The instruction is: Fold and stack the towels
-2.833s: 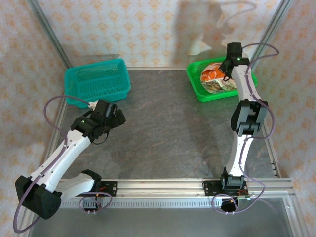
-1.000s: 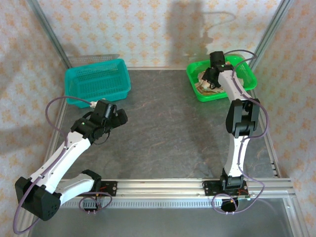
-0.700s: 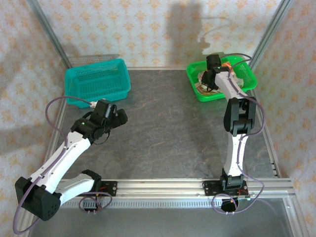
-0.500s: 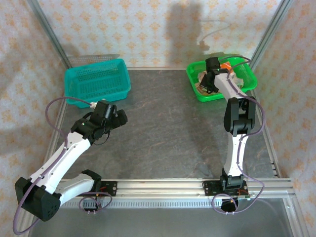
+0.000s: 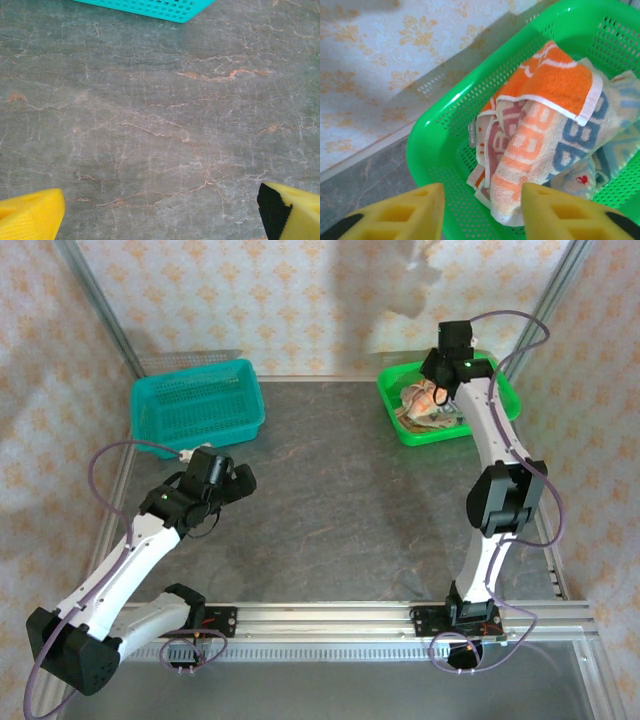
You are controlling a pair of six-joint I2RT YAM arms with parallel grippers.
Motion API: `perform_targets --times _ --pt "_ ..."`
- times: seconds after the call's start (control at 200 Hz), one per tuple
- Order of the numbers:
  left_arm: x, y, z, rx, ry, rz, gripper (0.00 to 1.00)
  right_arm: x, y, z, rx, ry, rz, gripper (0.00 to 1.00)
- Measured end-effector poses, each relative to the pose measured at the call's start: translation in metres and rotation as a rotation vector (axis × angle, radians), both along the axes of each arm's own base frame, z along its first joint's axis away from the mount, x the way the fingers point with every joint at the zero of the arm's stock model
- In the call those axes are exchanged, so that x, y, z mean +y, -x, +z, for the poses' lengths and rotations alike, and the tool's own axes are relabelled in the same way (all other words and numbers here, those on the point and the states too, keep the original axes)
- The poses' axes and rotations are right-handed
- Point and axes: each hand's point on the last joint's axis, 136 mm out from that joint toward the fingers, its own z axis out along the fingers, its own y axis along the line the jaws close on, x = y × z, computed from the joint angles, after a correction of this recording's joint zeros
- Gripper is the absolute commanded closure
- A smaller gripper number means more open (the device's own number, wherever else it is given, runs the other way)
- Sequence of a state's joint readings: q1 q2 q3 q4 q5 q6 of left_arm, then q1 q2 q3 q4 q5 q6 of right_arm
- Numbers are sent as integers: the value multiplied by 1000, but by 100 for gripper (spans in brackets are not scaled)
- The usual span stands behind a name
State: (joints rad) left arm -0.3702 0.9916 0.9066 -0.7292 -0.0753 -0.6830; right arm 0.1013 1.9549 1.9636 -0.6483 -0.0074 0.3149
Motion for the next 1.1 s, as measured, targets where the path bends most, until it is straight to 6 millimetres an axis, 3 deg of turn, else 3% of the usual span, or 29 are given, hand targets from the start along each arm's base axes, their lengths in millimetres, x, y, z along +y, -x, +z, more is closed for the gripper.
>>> perform_targets --times 0.25,0.395,0.43,0.485,0.535,0.571,0.731,0.856,0.961,1.101 --pt "1 1 1 -4 -1 3 0 1 -8 -116 253 12 -16 39" --pt "3 4 3 -6 -6 7 0 1 -9 -154 339 19 -20 43" --pt "4 4 3 -5 -7 7 0 1 -9 -158 346 19 -23 50" --pt "4 5 2 -1 -9 7 0 1 -11 -160 350 19 -26 81" --pt "4 6 2 2 -10 7 0 1 -12 -160 350 21 -25 96" --pt "4 6 1 5 -11 7 0 1 -12 -159 348 20 -27 100" --pt "5 7 1 6 -11 7 0 -1 -11 -152 335 24 -31 100" --pt "5 7 1 7 -11 7 0 -3 -3 -125 296 29 -33 100" --pt "4 6 -1 13 -14 7 0 -7 4 -74 202 34 -43 100" --pt "3 3 -7 36 -22 7 0 -12 10 26 -14 33 -58 100"
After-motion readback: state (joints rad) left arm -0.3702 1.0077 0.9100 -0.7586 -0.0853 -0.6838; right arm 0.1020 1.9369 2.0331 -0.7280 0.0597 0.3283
